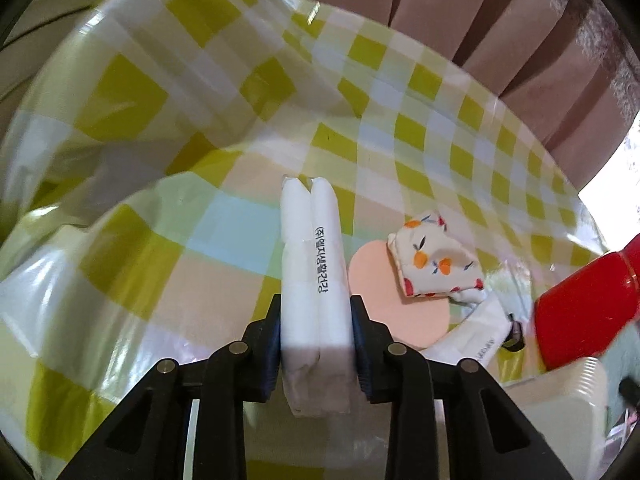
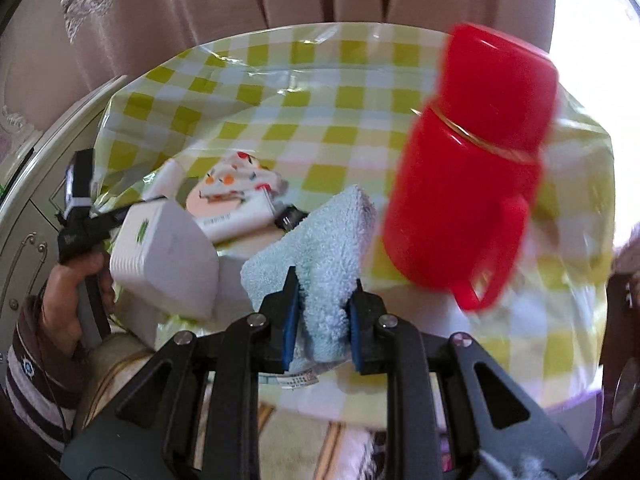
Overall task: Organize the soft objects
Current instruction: 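Carry the white packets and blue towel over the purple box and open both grippers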
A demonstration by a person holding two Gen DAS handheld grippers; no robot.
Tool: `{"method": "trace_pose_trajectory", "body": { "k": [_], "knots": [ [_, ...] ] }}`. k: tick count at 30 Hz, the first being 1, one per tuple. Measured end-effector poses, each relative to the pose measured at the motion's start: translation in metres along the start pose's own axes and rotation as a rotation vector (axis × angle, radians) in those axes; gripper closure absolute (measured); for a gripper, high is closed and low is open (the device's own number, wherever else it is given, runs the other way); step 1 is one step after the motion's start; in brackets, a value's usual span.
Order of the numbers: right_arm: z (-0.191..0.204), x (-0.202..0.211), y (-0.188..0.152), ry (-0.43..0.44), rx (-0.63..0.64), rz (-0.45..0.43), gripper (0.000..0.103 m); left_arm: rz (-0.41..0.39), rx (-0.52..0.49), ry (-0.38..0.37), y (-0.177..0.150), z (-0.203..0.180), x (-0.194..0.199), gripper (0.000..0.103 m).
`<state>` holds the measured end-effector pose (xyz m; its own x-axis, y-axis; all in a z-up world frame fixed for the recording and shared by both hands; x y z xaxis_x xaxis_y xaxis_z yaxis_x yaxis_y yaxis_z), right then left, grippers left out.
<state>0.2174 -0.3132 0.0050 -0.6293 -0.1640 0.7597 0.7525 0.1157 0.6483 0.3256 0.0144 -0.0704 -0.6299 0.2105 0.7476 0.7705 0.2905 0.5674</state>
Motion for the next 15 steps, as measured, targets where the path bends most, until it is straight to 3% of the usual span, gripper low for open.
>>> {"method": "trace_pose_trajectory", "body": {
  "k": [9, 15],
  "knots": [
    [-0.026, 0.044, -0.043, -0.036, -0.057, -0.005, 0.078, -0.132, 0.023, -0.011, -0.010, -0.002, 0.066, 0.071],
    [-0.053, 0.071, -0.071, -0.089, -0.101, -0.016, 0.078, -0.174, 0.005, -0.060, -0.040, -0.018, 0.107, 0.071]
  ]
}}
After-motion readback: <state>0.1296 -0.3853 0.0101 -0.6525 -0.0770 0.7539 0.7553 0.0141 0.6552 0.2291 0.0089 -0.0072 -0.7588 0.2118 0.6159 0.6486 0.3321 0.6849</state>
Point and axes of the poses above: each gripper's, at about its wrist camera, not at the fingertips, and x roughly against the way its jaws point, z to its left, y to its top, the point moved 4 cm from there along -x, roughly the way its jaws point, and after that the axes turned 2 degrees about x, right-handed, at the moved point
